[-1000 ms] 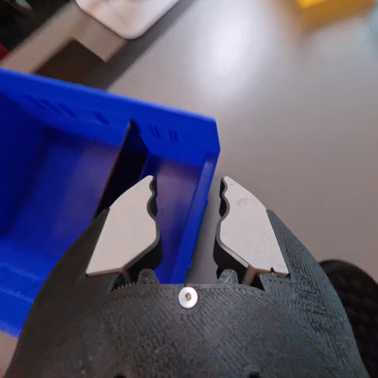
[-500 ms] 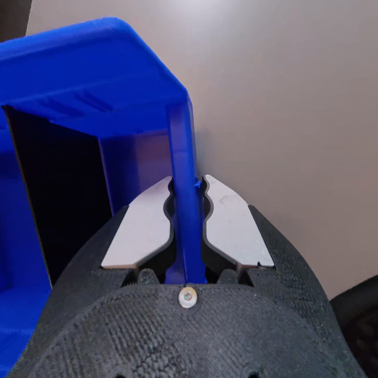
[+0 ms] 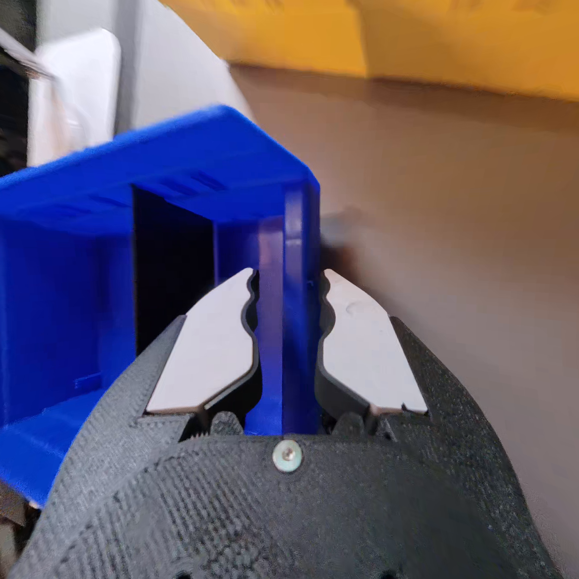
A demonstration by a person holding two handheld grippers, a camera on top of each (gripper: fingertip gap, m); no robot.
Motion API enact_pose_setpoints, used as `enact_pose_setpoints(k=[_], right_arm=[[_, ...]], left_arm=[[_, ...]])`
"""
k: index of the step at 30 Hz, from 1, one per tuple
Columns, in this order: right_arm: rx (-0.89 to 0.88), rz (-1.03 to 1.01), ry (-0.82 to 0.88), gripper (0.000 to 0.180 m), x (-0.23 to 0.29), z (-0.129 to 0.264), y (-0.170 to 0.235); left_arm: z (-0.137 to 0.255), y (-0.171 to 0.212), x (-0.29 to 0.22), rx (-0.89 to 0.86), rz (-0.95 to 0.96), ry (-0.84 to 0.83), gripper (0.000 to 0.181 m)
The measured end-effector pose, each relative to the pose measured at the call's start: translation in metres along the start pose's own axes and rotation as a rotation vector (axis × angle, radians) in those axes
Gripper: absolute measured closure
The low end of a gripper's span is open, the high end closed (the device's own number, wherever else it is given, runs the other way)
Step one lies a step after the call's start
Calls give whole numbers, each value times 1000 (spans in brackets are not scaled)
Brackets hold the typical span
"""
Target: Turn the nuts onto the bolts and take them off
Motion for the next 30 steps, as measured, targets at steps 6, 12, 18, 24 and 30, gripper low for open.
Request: enact_pose_setpoints(k=[6,12,18,24,30], right_arm=[[-296,-677,429,150,-37,96,54],[-262,-936,524,136,-24,86,99],[-166,-958,469,140,-37,51,88],[-83,-968,529,160,-40,40,92],[62,-836,628,156,-30,36,87]], left_arm=[[58,-17,-59,-532,429,92,127],[51,-52,-125,-820,707,138,121],[3,-97,-134,-741,716,-72,114],[-14,-106,-128,-658,772,-220,133],[-13,-102,-135,-581,784,-269,148]])
Point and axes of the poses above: each gripper's, where its closed fingertips meet, z back along the fingers, y out of its underside, x = y × z across the jaws, the point moved 7 cm from there along z, back along the fingers, and after that the axes turned 3 degrees about y, right-handed, at the moved point
